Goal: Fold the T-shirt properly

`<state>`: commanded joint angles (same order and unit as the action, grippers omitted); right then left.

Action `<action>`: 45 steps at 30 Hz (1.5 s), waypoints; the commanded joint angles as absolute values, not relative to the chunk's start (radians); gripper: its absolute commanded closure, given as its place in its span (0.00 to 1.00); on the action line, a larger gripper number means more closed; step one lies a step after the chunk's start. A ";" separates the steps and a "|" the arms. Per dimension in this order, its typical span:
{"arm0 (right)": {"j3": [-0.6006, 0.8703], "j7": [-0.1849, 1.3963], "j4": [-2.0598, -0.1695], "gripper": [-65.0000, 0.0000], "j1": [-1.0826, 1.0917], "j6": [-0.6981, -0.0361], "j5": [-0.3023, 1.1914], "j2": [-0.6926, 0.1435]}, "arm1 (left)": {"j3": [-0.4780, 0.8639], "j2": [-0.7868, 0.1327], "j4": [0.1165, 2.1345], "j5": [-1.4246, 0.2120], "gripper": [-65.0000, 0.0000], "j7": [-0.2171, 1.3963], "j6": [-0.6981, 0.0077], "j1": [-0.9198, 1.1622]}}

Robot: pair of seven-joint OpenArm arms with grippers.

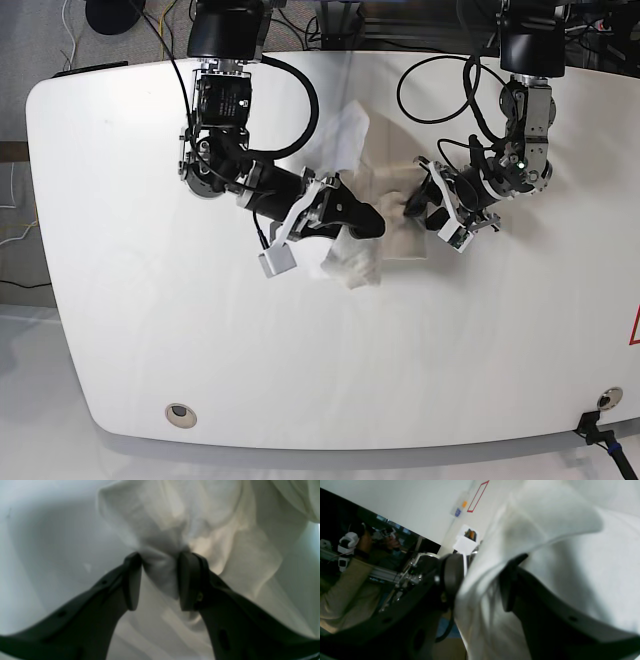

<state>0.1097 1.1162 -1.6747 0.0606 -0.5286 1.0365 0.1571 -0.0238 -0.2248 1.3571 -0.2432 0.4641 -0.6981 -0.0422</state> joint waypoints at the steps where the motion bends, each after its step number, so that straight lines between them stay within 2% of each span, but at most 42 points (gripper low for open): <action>1: 0.099 1.116 -1.675 0.64 0.062 -0.529 1.024 0.157 | -0.024 -0.225 1.357 -0.243 0.65 0.464 -0.698 -0.042; 8: 0.002 1.116 -1.676 0.64 0.065 -0.521 0.960 0.157 | -0.024 -0.225 1.357 -0.243 0.65 0.464 -0.698 -0.042; 13: -0.030 1.109 -1.676 0.63 0.067 -0.429 0.961 0.157 | -0.024 -0.225 1.357 -0.243 0.65 0.464 -0.698 -0.042; 17: -0.027 1.104 -1.676 0.45 0.068 -0.417 0.961 0.157 | -0.024 -0.223 1.357 -0.243 0.65 0.464 -0.698 -0.042; 19: -0.025 1.104 -1.678 0.40 0.077 -0.417 0.961 0.157 | -0.024 -0.223 1.357 -0.243 0.65 0.464 -0.698 -0.042; 26: -0.024 1.104 -1.678 0.40 0.093 -0.417 0.957 0.101 | 0.002 -0.268 1.419 -0.243 0.65 0.464 -0.698 -0.044; 30: -0.024 1.104 -1.679 0.40 0.094 -0.417 0.897 0.084 | 0.041 -0.306 1.465 -0.242 0.65 0.464 -0.698 -0.042; 35: -0.025 1.104 -1.681 0.40 0.094 -0.423 0.828 0.084 | 0.074 -0.314 1.554 -0.242 0.65 0.466 -0.698 -0.042; 45: -0.025 1.104 -1.681 0.40 0.094 -0.424 0.825 0.082 | 0.065 -0.314 1.693 -0.245 0.65 0.466 -0.698 -0.021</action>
